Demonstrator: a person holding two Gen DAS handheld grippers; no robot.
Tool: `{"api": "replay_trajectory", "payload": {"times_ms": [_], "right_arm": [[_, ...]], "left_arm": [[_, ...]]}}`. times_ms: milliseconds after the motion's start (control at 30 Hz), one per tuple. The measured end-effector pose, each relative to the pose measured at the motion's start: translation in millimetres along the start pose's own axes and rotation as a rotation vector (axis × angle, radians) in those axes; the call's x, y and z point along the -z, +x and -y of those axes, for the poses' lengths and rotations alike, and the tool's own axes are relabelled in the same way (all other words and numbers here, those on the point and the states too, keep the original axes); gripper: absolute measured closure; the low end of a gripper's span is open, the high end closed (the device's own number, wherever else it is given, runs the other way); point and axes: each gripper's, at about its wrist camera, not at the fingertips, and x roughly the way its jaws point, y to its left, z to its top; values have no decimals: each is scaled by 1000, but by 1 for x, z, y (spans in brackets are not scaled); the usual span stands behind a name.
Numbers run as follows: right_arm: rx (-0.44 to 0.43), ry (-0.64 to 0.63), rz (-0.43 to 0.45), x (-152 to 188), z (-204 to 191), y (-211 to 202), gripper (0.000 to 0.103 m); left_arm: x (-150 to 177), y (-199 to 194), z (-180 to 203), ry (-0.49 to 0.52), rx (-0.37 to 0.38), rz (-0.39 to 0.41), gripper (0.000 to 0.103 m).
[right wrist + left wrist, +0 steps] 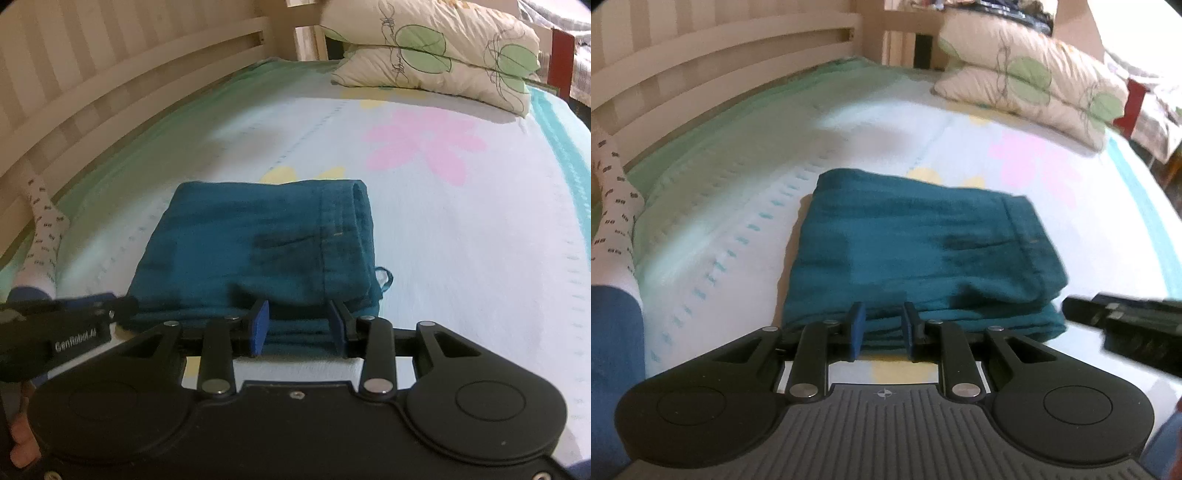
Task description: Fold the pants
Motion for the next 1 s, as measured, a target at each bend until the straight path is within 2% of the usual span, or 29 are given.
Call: {"api": "replay_trajectory", "payload": {"times_ms": [133,233,300,433,700,1000], "right_arm": [[33,5,-6,5,-9,-12,55],[57,-2,-2,8,-14,-19,46],[72,-11,3,11,-18,-24,44],[71,-18,4,16,-21,-33,44],[84,-5,12,29,-25,-45,44],[81,4,17,40,-22,-56,44]], "left_arm": [[4,-14,4,7,-5,1,82],[8,-21,7,19,-18,-6,82],[12,-25,7,16,-20,-12,82],[20,-33,9,0,1,-34,82],[34,-47,23,62,-30,-29,82],[41,-58,21,21,-35,-41,82]]}}
